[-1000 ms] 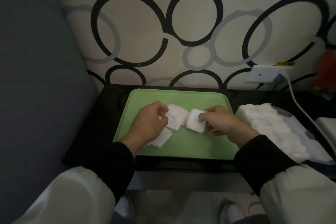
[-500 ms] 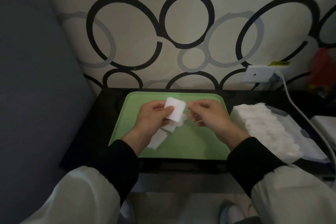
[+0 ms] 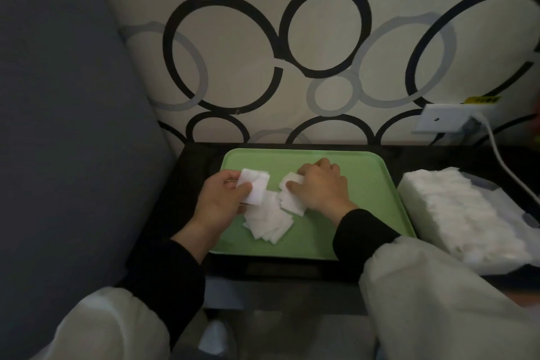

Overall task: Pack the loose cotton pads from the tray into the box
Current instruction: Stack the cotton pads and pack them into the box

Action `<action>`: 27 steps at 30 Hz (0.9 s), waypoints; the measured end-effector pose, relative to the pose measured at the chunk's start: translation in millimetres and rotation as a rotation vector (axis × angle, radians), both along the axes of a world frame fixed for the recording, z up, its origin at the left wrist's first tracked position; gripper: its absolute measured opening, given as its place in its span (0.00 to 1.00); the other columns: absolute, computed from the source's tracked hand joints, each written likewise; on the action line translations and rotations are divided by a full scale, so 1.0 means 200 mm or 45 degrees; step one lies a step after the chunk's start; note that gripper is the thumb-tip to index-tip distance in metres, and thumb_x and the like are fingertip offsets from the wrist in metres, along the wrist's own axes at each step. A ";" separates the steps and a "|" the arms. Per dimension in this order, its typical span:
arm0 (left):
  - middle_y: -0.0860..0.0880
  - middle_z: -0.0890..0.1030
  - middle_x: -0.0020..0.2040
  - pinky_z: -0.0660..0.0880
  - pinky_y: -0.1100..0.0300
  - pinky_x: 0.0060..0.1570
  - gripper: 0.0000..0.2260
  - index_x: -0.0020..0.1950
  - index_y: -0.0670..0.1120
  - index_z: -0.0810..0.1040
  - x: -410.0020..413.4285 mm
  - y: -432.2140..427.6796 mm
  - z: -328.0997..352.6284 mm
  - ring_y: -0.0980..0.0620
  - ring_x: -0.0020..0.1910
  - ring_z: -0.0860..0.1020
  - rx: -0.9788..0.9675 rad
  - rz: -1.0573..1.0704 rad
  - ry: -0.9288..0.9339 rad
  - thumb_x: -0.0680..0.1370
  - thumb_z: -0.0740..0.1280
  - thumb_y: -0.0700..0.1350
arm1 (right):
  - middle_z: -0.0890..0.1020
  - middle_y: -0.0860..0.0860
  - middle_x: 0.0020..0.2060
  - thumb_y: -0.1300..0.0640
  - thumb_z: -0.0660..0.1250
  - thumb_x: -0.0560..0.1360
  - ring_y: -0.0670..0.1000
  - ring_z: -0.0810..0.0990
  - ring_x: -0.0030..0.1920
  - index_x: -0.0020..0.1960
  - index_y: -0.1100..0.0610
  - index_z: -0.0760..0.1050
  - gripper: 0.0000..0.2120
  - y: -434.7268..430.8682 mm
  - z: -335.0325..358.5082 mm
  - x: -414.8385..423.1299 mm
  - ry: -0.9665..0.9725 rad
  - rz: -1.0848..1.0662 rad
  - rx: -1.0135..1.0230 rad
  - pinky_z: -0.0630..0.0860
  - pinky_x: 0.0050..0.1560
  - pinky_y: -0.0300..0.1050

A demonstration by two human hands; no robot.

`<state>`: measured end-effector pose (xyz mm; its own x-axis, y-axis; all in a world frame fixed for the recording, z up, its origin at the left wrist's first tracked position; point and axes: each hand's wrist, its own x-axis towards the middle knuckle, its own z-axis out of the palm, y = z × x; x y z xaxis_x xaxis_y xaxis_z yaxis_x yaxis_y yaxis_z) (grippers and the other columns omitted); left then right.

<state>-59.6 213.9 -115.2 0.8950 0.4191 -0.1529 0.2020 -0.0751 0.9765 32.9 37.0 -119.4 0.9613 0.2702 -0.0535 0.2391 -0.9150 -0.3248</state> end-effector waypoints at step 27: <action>0.43 0.85 0.49 0.80 0.63 0.35 0.06 0.54 0.45 0.79 0.02 -0.28 0.05 0.49 0.39 0.86 -0.196 -0.076 0.001 0.79 0.67 0.36 | 0.83 0.60 0.53 0.68 0.69 0.75 0.57 0.83 0.49 0.64 0.62 0.74 0.18 -0.35 0.17 -0.09 0.826 -0.139 1.732 0.80 0.52 0.52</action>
<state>-54.8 157.7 -104.4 0.9173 0.3369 -0.2121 0.2026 0.0635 0.9772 14.9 -32.3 -85.7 0.8879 0.3928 -0.2395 -0.3216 0.1575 -0.9337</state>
